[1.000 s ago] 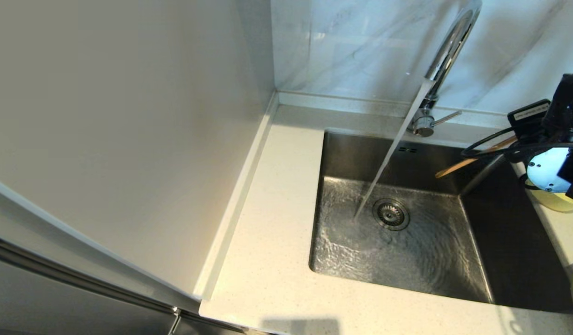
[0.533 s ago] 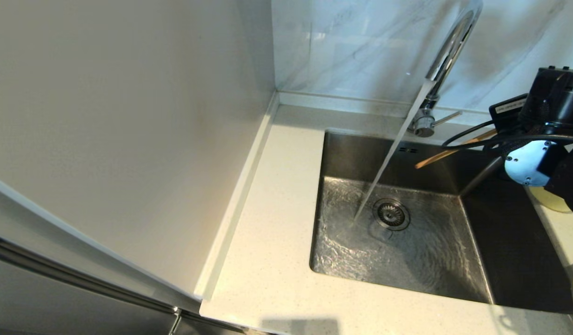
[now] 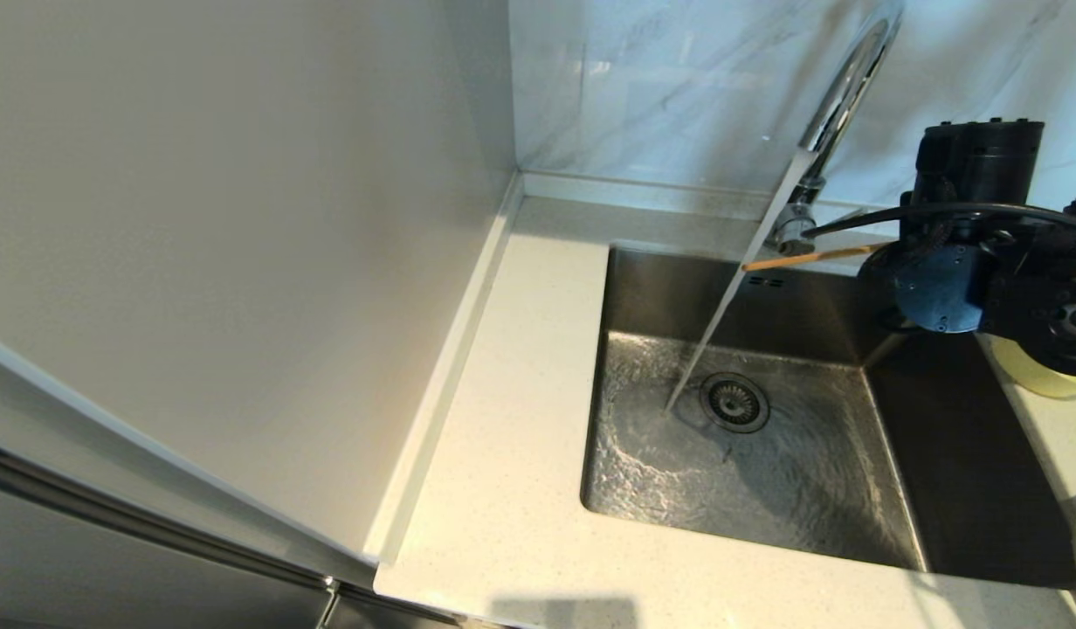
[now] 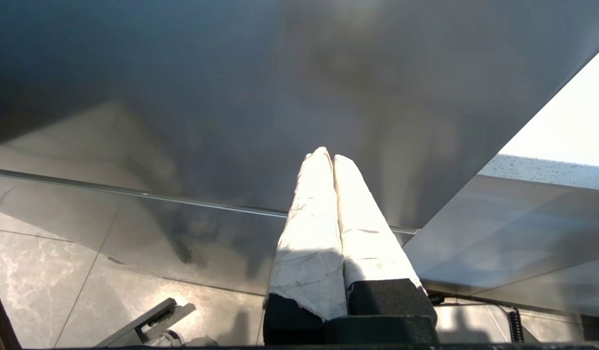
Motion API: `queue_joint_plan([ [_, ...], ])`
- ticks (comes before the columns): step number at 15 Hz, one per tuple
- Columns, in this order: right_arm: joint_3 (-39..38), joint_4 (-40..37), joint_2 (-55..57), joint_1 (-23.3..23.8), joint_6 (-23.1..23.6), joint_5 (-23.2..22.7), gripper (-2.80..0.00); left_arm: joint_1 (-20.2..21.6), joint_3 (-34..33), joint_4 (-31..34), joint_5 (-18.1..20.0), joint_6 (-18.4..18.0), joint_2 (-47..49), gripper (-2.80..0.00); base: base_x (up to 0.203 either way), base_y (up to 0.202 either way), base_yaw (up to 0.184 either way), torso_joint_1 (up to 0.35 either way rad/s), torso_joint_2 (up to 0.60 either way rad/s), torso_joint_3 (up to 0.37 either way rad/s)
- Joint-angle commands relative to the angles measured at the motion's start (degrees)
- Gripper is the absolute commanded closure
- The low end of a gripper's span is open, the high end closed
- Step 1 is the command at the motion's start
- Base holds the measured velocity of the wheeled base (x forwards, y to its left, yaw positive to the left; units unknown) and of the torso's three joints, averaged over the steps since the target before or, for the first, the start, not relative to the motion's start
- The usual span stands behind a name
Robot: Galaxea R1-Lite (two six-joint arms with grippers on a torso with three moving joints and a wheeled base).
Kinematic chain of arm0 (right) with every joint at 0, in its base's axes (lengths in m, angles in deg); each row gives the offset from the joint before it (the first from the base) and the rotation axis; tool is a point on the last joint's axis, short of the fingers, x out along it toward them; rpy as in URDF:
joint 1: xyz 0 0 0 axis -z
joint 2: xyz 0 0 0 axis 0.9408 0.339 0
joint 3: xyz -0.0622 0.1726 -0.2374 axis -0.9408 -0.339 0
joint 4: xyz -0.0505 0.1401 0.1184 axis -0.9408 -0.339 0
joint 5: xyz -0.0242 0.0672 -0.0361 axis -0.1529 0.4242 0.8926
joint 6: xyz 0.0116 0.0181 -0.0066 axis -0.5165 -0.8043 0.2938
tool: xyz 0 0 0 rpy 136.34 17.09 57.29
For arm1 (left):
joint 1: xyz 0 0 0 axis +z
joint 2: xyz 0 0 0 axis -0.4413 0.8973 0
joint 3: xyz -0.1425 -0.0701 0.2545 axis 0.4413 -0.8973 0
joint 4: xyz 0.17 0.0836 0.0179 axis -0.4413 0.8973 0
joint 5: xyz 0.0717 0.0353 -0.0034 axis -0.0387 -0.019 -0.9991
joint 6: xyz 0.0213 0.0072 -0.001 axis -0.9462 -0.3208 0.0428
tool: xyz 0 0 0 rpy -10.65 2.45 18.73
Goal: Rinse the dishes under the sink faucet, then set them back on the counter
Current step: Rinse the chopsticks
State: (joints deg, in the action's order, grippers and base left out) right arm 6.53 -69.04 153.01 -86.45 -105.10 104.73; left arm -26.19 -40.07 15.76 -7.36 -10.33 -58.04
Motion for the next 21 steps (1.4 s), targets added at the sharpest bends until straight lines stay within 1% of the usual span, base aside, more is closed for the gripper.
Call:
queue_joint_plan([
  [1,1.16,-0.01,1.84,-0.75,-1.52,2.26,0.00,0.00,0.00,0.00,-0.01,0.00,0.00,0.00,0.000,0.000,0.000,0.000,0.00,0.000],
  [3,2.50,-0.33,2.85,-1.13,-1.37,4.69,0.00,0.00,0.00,0.00,-0.01,0.00,0.00,0.00,0.000,0.000,0.000,0.000,0.00,0.000],
  [7,5.03,-1.17,4.97,-1.14,-1.42,5.56,0.00,0.00,0.00,0.00,-0.01,0.00,0.00,0.00,0.000,0.000,0.000,0.000,0.00,0.000],
  [11,7.72,-1.16,8.30,-1.13,-1.40,8.57,0.00,0.00,0.00,0.00,-0.01,0.00,0.00,0.00,0.000,0.000,0.000,0.000,0.00,0.000],
  [18,10.67,-2.12,9.15,1.41,-1.37,8.77,0.00,0.00,0.00,0.00,-0.01,0.00,0.00,0.00,0.000,0.000,0.000,0.000,0.00,0.000],
  [21,10.80,-2.52,8.71,1.50,-1.38,8.77,0.00,0.00,0.00,0.00,-0.01,0.00,0.00,0.00,0.000,0.000,0.000,0.000,0.00,0.000],
])
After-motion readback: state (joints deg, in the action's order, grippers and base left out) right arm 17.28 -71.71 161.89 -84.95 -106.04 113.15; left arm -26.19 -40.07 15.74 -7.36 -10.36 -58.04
